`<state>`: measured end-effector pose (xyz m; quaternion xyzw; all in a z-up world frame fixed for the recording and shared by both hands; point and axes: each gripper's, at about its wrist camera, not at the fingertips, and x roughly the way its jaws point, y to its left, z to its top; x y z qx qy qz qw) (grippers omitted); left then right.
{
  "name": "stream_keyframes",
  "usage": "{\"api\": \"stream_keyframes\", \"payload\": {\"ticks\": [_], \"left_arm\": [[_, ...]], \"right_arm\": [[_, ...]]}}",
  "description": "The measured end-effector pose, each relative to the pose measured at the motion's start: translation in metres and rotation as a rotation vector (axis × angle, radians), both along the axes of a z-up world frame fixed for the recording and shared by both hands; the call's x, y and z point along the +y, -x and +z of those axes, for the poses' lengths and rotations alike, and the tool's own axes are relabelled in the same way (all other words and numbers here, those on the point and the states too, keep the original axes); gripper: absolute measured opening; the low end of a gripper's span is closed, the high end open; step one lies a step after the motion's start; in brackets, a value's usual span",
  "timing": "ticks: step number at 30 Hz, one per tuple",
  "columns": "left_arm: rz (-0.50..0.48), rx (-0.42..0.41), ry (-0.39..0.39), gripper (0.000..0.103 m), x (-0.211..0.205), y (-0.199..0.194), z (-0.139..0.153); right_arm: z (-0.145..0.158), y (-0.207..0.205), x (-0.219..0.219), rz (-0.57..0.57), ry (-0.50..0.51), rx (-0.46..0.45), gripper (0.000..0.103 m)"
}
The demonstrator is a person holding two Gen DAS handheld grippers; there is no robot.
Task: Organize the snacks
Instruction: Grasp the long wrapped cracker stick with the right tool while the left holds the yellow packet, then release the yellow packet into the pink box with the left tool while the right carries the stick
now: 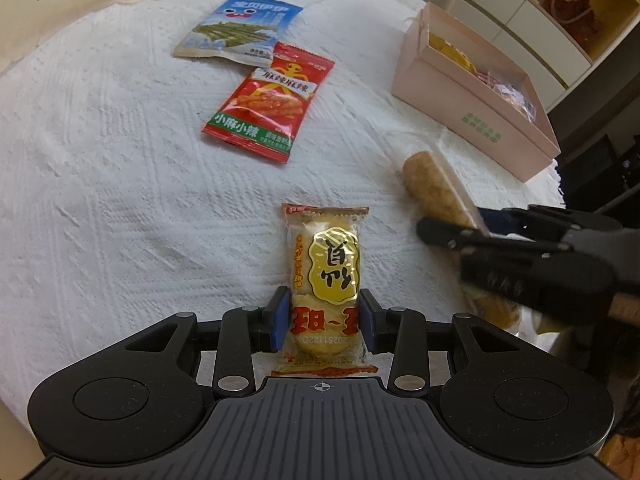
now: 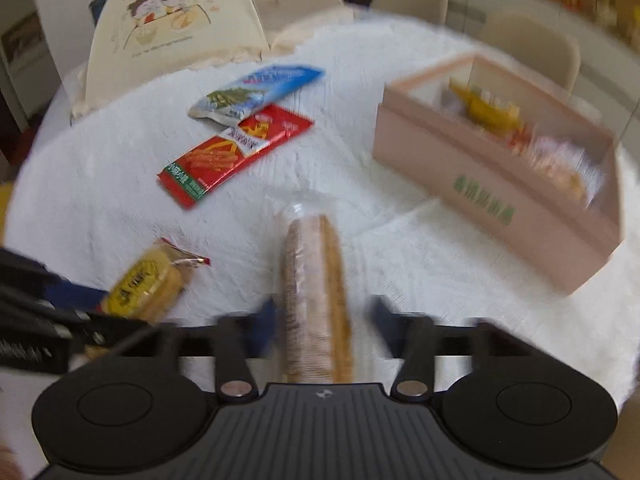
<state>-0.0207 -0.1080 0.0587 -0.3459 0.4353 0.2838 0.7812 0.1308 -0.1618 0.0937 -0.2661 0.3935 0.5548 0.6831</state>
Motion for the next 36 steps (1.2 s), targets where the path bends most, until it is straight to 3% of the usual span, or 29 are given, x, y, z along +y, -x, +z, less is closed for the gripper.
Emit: {"api": "stream_keyframes", "payload": {"ticks": [4, 7, 11, 16, 17, 19, 20, 21, 24, 29, 31, 32, 33, 36], "left_arm": [[0.001, 0.009, -0.002, 0.041, 0.000, -0.001, 0.000], [0.001, 0.015, -0.002, 0.042, -0.001, -0.004, 0.001], [-0.009, 0.032, -0.017, 0.043, -0.003, -0.010, 0.001], [-0.032, 0.063, -0.060, 0.045, -0.010, -0.016, 0.001], [-0.035, 0.065, -0.067, 0.045, -0.011, -0.016, 0.001], [-0.034, 0.060, -0.075, 0.045, -0.012, -0.015, 0.001], [-0.031, 0.054, -0.076, 0.045, -0.013, -0.014, 0.001], [-0.028, 0.050, -0.076, 0.045, -0.013, -0.013, 0.001], [-0.018, 0.037, -0.071, 0.045, -0.014, -0.011, 0.002], [-0.005, 0.020, -0.066, 0.045, -0.013, -0.008, 0.002], [-0.009, 0.018, -0.068, 0.045, -0.013, -0.008, 0.002], [-0.012, 0.018, -0.067, 0.045, -0.013, -0.008, 0.002], [-0.015, 0.018, -0.065, 0.045, -0.013, -0.008, 0.002], [-0.029, 0.027, -0.064, 0.045, -0.014, -0.010, 0.002]], "right_arm": [[0.024, -0.005, -0.016, -0.035, -0.045, 0.056, 0.030], [0.044, -0.005, -0.032, -0.035, -0.074, 0.067, 0.019], [0.066, -0.003, -0.050, -0.026, -0.121, 0.067, 0.018], [0.061, -0.001, -0.051, -0.025, -0.105, 0.055, 0.018], [0.058, -0.003, -0.050, -0.037, -0.097, 0.049, 0.022], [0.053, -0.006, -0.044, -0.062, -0.087, 0.032, 0.048], [0.049, -0.008, -0.039, -0.078, -0.080, 0.012, 0.076], [0.047, -0.007, -0.036, -0.092, -0.082, -0.012, 0.083], [0.042, -0.002, -0.025, -0.069, -0.088, -0.029, 0.084], [0.016, 0.008, -0.008, -0.039, 0.028, -0.017, 0.085], [0.007, 0.010, -0.008, -0.046, 0.037, -0.048, 0.076], [0.003, 0.011, -0.007, -0.038, 0.051, -0.052, 0.044], [0.002, 0.011, -0.008, -0.024, 0.063, -0.031, 0.032], [0.013, 0.015, -0.017, 0.014, 0.048, -0.019, 0.029]]}}
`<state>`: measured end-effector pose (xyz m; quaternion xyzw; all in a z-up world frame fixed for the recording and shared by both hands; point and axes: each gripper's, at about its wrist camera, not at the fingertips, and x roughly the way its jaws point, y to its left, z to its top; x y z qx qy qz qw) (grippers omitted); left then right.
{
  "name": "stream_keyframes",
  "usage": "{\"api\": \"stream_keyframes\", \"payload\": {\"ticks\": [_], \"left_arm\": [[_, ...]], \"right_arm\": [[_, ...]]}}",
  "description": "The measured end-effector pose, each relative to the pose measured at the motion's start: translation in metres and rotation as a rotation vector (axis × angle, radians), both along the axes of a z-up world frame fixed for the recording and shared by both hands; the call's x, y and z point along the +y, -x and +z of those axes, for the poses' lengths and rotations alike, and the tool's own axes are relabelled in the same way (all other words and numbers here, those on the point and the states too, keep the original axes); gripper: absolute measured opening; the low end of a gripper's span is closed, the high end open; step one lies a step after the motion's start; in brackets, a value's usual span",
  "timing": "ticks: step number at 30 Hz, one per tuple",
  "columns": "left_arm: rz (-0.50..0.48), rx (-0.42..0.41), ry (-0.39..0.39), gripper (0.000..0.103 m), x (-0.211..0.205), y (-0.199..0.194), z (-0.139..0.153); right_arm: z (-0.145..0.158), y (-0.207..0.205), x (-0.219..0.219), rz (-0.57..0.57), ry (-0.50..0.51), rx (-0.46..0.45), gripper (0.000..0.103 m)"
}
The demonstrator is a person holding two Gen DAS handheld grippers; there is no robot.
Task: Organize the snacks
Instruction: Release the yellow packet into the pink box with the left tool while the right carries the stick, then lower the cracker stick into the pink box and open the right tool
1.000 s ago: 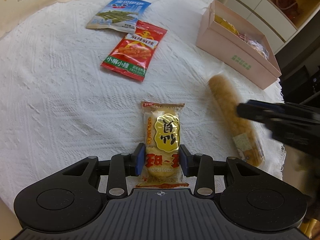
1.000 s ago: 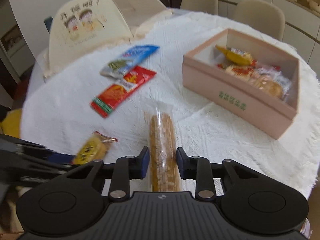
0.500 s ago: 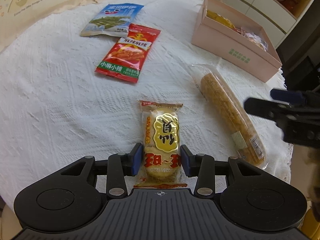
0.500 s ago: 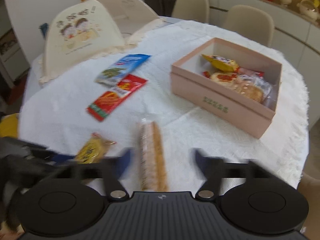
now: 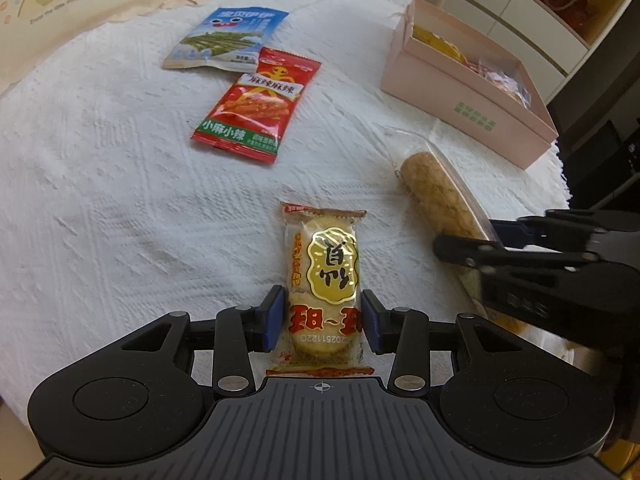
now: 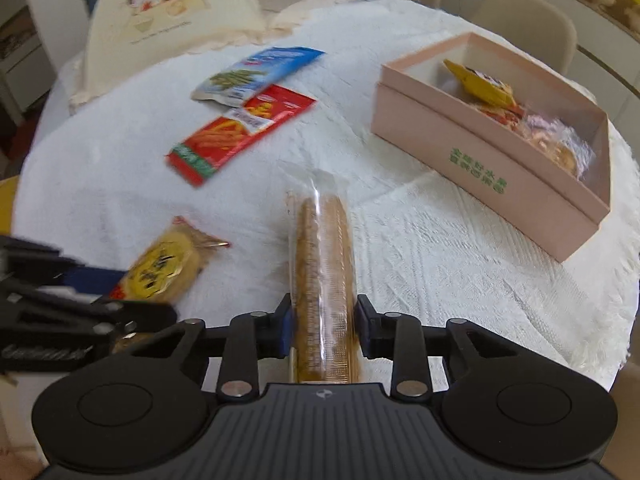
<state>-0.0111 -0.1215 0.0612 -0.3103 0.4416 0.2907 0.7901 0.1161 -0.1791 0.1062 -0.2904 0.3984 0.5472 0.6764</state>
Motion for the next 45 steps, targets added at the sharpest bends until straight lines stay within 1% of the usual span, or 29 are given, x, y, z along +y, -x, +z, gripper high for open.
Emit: {"api": "stream_keyframes", "payload": {"ticks": [2, 5, 10, 12, 13, 14, 15, 16, 18, 19, 20, 21, 23, 24, 25, 26, 27, 28, 29, 31, 33, 34, 36, 38, 40, 42, 43, 44, 45], "left_arm": [[-0.006, 0.013, -0.005, 0.045, 0.000, -0.002, 0.000], [-0.011, 0.034, -0.013, 0.044, -0.002, -0.006, 0.001], [-0.003, 0.052, -0.007, 0.043, -0.001, -0.010, 0.001], [0.006, 0.026, 0.029, 0.039, 0.002, -0.010, 0.003], [0.017, -0.017, 0.074, 0.039, 0.006, -0.010, 0.006], [0.022, -0.079, 0.108, 0.039, 0.011, -0.011, 0.015], [0.014, -0.145, 0.103, 0.039, 0.016, -0.016, 0.030], [-0.011, -0.204, 0.050, 0.039, 0.020, -0.027, 0.056], [-0.080, -0.271, -0.066, 0.039, 0.026, -0.050, 0.103], [-0.110, -0.305, -0.097, 0.040, 0.030, -0.062, 0.124], [-0.130, -0.340, -0.107, 0.040, 0.036, -0.075, 0.143], [-0.145, -0.369, -0.101, 0.041, 0.044, -0.091, 0.159], [-0.189, -0.395, -0.058, 0.044, 0.063, -0.129, 0.173], [-0.200, -0.387, -0.015, 0.047, 0.076, -0.150, 0.171], [-0.190, -0.372, 0.030, 0.043, 0.087, -0.165, 0.164], [-0.169, -0.365, 0.065, 0.043, 0.097, -0.176, 0.155], [-0.143, -0.378, 0.071, 0.043, 0.104, -0.178, 0.148], [-0.135, -0.404, 0.061, 0.043, 0.105, -0.175, 0.144], [-0.138, -0.436, 0.055, 0.043, 0.105, -0.167, 0.140], [-0.133, -0.473, 0.067, 0.043, 0.102, -0.143, 0.130], [-0.100, -0.485, 0.071, 0.043, 0.096, -0.111, 0.113], [-0.076, -0.469, 0.074, 0.043, 0.093, -0.099, 0.103], [-0.027, -0.421, 0.103, 0.043, 0.089, -0.071, 0.075], [0.006, -0.396, 0.151, 0.043, 0.084, -0.051, 0.052], [0.028, -0.384, 0.178, 0.043, 0.082, -0.036, 0.037], [0.052, -0.380, 0.184, 0.043, 0.083, -0.021, 0.030], [0.068, -0.376, 0.185, 0.043, 0.083, -0.011, 0.027], [0.089, -0.362, 0.181, 0.043, 0.086, -0.002, 0.025], [0.108, -0.338, 0.171, 0.043, 0.088, 0.005, 0.023]], "right_arm": [[0.010, 0.003, -0.009, 0.021, -0.017, 0.012, 0.029], [0.025, 0.003, -0.022, 0.020, -0.047, 0.030, 0.029], [0.049, -0.011, -0.042, -0.059, -0.105, 0.067, 0.029], [0.060, -0.017, -0.049, -0.097, -0.133, 0.062, 0.029], [0.063, -0.021, -0.052, -0.110, -0.143, 0.057, 0.029], [0.068, -0.023, -0.056, -0.125, -0.155, 0.047, 0.029], [0.072, -0.025, -0.059, -0.139, -0.165, 0.036, 0.029], [0.075, -0.028, -0.062, -0.152, -0.175, 0.029, 0.029], [0.080, -0.032, -0.066, -0.178, -0.191, 0.027, 0.029], [0.081, -0.033, -0.067, -0.189, -0.198, 0.026, 0.029], [0.083, -0.034, -0.070, -0.200, -0.208, 0.026, 0.029], [0.085, -0.035, -0.072, -0.208, -0.217, 0.031, 0.029], [0.087, -0.036, -0.074, -0.221, -0.230, 0.047, 0.029], [0.088, -0.037, -0.075, -0.228, -0.239, 0.055, 0.029], [0.090, -0.037, -0.076, -0.234, -0.245, 0.056, 0.029], [0.091, -0.038, -0.078, -0.241, -0.251, 0.052, 0.029], [0.093, -0.039, -0.081, -0.251, -0.257, 0.045, 0.029], [0.094, -0.040, -0.085, -0.265, -0.261, 0.036, 0.029], [0.094, -0.042, -0.090, -0.281, -0.263, 0.027, 0.029], [0.093, -0.047, -0.098, -0.312, -0.255, 0.011, 0.029], [0.091, -0.053, -0.100, -0.332, -0.235, -0.009, 0.029], [0.093, -0.056, -0.098, -0.337, -0.231, -0.025, 0.029], [0.102, -0.065, -0.090, -0.335, -0.236, -0.049, 0.029], [0.120, -0.081, -0.074, -0.321, -0.259, -0.029, 0.029], [0.142, -0.107, -0.051, -0.319, -0.273, 0.006, 0.029], [0.159, -0.143, -0.017, -0.349, -0.243, 0.010, 0.030], [0.163, -0.162, 0.001, -0.366, -0.214, 0.016, 0.033], [0.162, -0.178, 0.017, -0.357, -0.184, 0.023, 0.050], [0.160, -0.195, 0.035, -0.344, -0.147, 0.027, 0.063]]}}
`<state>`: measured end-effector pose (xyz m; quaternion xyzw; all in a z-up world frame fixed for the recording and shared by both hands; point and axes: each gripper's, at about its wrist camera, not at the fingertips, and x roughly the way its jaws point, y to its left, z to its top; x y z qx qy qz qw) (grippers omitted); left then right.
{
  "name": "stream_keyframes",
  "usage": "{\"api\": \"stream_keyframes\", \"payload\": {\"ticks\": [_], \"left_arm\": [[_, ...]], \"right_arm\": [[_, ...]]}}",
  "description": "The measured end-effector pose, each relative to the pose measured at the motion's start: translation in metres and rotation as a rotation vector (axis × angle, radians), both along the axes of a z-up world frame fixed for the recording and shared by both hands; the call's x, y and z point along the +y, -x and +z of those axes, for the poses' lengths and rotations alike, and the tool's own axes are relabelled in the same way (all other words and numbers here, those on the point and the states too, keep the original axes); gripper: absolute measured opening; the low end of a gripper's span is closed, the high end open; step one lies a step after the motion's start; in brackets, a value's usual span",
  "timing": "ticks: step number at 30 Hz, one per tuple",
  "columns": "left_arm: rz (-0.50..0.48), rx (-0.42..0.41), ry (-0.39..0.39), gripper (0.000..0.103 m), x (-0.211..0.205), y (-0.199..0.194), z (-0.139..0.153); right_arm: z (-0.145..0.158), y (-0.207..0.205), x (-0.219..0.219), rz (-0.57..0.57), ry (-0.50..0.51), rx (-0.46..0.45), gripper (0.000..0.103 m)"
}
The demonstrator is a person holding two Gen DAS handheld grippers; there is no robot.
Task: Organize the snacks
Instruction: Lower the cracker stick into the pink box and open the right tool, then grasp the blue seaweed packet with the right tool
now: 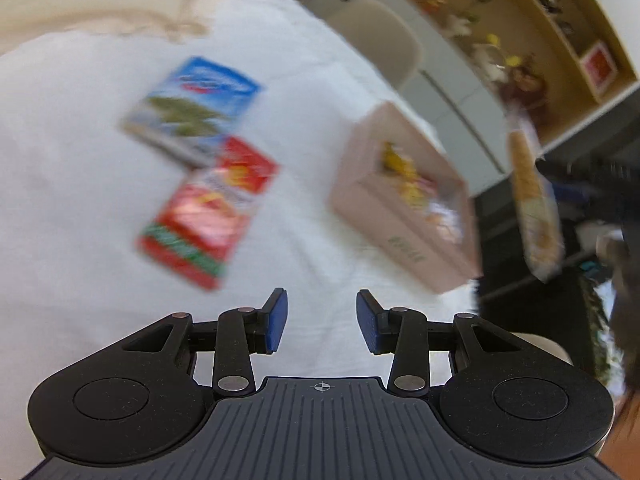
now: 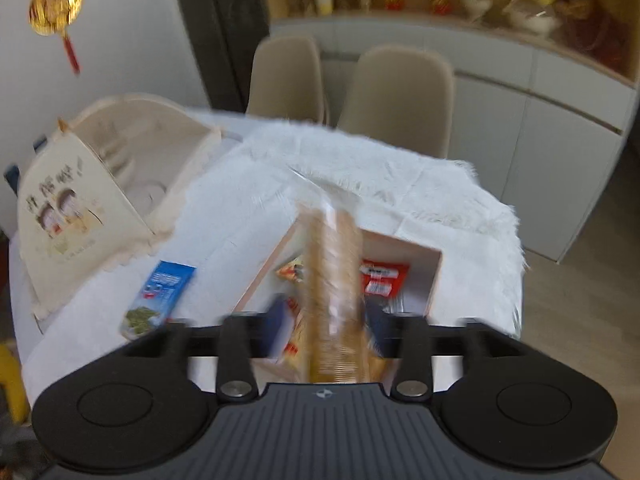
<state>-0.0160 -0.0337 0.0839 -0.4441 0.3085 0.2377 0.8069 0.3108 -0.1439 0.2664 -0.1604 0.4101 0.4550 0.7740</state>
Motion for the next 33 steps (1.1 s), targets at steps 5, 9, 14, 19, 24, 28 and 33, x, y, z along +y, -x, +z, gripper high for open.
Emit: {"api": "stream_keyframes", "payload": {"ticks": [5, 9, 14, 19, 24, 28, 33], "left_arm": [[0.126, 0.100, -0.011, 0.043, 0.024, 0.043, -0.014], [0.158, 0.125, -0.012, 0.043, 0.036, 0.056, -0.016], [0.139, 0.138, -0.047, 0.043, 0.044, 0.057, -0.009], [0.143, 0.157, -0.082, 0.043, 0.052, 0.071, -0.008], [0.190, 0.154, -0.051, 0.043, 0.069, 0.098, -0.018], [0.205, 0.154, -0.036, 0.043, 0.077, 0.117, -0.023], [0.214, 0.168, -0.025, 0.043, 0.086, 0.134, -0.025]], "right_arm": [[-0.015, -0.016, 0.019, -0.068, -0.025, 0.019, 0.065], [-0.053, 0.010, 0.034, -0.016, -0.001, 0.080, 0.067], [-0.086, 0.058, 0.066, 0.108, -0.006, 0.173, 0.068], [-0.115, 0.101, 0.131, 0.133, -0.011, 0.306, 0.078], [-0.162, 0.133, 0.209, 0.033, 0.068, 0.294, 0.078], [-0.182, 0.161, 0.252, 0.016, 0.134, 0.213, 0.092], [-0.198, 0.203, 0.294, 0.090, 0.282, 0.003, 0.103]]}}
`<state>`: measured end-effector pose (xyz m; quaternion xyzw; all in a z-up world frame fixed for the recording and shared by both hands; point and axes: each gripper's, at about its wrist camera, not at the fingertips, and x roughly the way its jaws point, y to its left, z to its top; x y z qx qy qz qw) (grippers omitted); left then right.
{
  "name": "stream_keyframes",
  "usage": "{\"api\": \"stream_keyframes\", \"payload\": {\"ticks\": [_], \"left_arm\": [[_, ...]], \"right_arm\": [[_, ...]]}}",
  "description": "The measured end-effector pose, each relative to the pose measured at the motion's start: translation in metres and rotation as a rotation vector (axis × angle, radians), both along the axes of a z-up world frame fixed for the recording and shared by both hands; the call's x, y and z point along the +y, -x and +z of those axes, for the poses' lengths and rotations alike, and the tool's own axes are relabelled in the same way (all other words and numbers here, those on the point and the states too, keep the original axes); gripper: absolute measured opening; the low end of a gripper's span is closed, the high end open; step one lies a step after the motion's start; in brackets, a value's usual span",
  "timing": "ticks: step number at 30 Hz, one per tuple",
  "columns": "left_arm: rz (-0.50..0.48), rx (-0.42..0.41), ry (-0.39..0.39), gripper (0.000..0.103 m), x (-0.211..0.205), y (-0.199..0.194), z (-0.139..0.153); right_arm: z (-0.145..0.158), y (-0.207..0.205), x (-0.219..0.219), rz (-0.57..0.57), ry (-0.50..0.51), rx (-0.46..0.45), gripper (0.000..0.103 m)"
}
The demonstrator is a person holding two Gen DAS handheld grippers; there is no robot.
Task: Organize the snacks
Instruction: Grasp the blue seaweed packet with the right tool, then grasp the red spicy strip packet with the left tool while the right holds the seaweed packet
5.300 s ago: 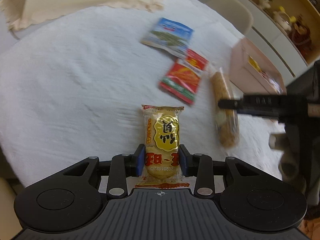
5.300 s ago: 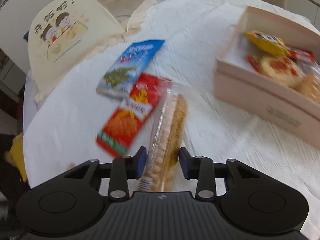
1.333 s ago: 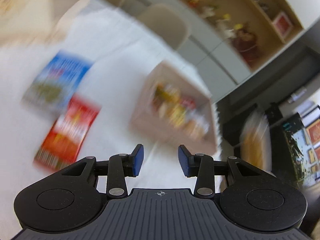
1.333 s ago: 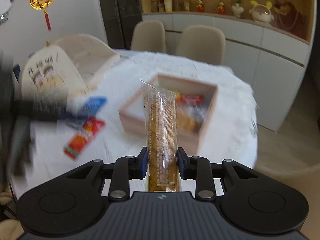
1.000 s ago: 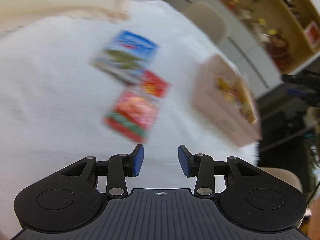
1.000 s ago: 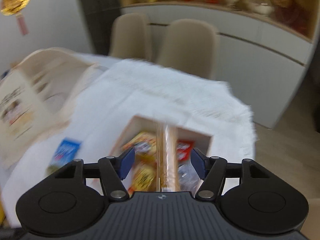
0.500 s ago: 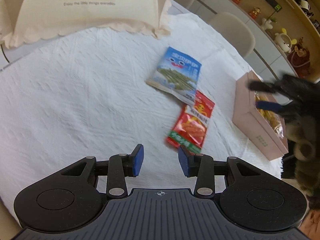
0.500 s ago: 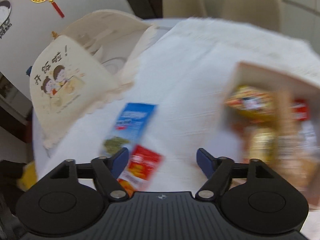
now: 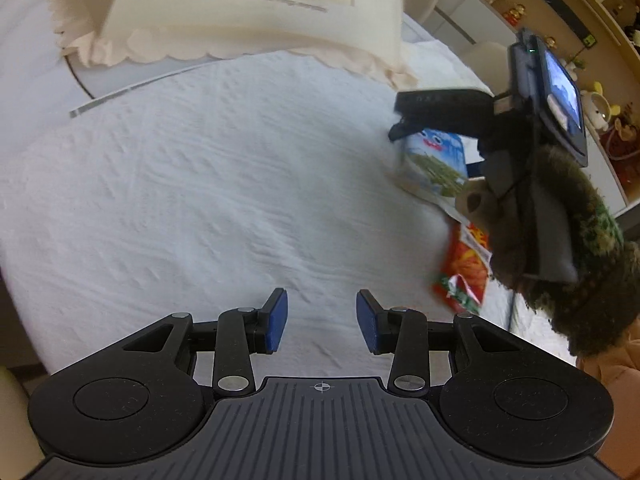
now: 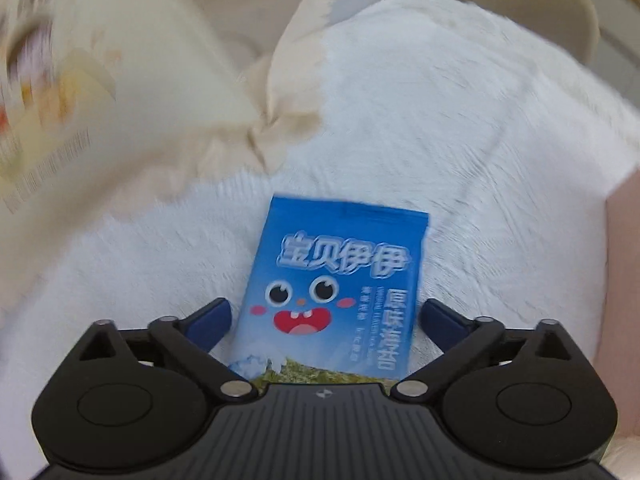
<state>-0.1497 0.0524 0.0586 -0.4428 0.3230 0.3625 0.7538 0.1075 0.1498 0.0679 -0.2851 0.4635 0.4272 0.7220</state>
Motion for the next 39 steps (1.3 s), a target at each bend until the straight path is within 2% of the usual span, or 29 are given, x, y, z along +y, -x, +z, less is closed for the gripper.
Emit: {"api": "stream_keyframes", "payload": {"ticks": [2, 6, 8, 11, 13, 19, 22, 26, 28, 33, 34, 39], "left_arm": [[0.010, 0.001, -0.002, 0.043, 0.004, 0.004, -0.001], [0.021, 0.003, -0.001, 0.043, 0.009, 0.003, -0.002], [0.010, 0.004, 0.001, 0.043, 0.008, -0.004, -0.002], [-0.027, 0.001, -0.003, 0.043, 0.005, -0.021, 0.000], [-0.067, 0.000, -0.019, 0.043, 0.003, -0.042, 0.005], [-0.237, -0.003, -0.097, 0.043, 0.005, -0.120, 0.019], [-0.338, 0.074, -0.135, 0.043, 0.004, -0.166, 0.014], [-0.433, 0.185, -0.143, 0.044, -0.003, -0.208, 0.001], [-0.463, 0.216, -0.177, 0.045, -0.012, -0.221, 0.001], [-0.469, 0.254, -0.182, 0.045, -0.024, -0.239, 0.001], [-0.477, 0.264, -0.190, 0.045, -0.026, -0.243, 0.001], [-0.474, 0.278, -0.204, 0.045, -0.030, -0.261, -0.001]], "right_arm": [[0.001, 0.010, -0.004, 0.035, -0.031, -0.041, 0.102], [0.004, 0.022, -0.031, 0.150, -0.076, -0.007, 0.086], [0.012, 0.025, -0.048, 0.203, -0.097, 0.006, 0.082], [0.035, 0.018, -0.089, 0.250, -0.175, 0.056, 0.081], [0.051, 0.011, -0.116, 0.253, -0.204, 0.050, 0.081], [0.076, -0.034, -0.206, 0.159, -0.234, 0.033, 0.081], [0.073, -0.048, -0.254, 0.091, -0.220, -0.019, 0.081], [0.056, -0.056, -0.306, 0.033, -0.178, -0.063, 0.082], [0.041, -0.061, -0.318, -0.009, -0.152, -0.037, 0.082], [0.006, -0.073, -0.335, -0.112, -0.122, 0.100, 0.089], [0.006, -0.072, -0.338, -0.122, -0.155, 0.094, 0.089], [0.003, -0.068, -0.339, -0.127, -0.193, 0.096, 0.097]]}}
